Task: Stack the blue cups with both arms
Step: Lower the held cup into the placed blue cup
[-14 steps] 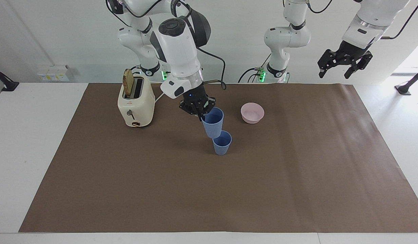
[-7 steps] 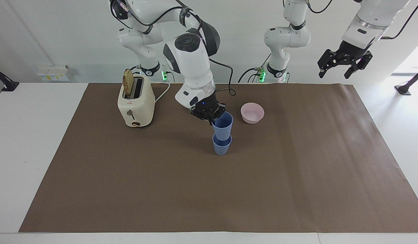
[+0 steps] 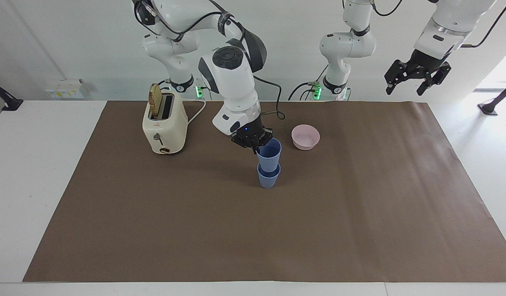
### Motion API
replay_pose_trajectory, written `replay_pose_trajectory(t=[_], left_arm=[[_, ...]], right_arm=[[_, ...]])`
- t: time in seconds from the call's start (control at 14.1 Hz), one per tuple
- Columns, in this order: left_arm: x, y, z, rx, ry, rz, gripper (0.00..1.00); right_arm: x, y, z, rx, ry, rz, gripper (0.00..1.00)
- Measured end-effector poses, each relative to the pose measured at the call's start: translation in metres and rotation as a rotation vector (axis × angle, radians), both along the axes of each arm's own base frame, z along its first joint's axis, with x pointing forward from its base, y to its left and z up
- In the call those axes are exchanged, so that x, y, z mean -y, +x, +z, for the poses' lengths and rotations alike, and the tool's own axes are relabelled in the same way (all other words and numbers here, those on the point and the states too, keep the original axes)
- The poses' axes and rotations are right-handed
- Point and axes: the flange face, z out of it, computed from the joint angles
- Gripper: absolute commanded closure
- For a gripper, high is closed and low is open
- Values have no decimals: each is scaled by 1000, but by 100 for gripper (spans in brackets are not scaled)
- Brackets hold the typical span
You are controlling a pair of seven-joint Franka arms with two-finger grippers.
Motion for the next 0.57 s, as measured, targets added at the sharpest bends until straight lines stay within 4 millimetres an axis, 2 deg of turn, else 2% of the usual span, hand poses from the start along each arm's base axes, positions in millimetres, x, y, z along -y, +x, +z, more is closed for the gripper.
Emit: replay_pose_trajectory(t=[0.57], left_arm=[[0,0,0,0,0,0,0]], right_arm=[[-2,2,-34,-34,-11,0,100]])
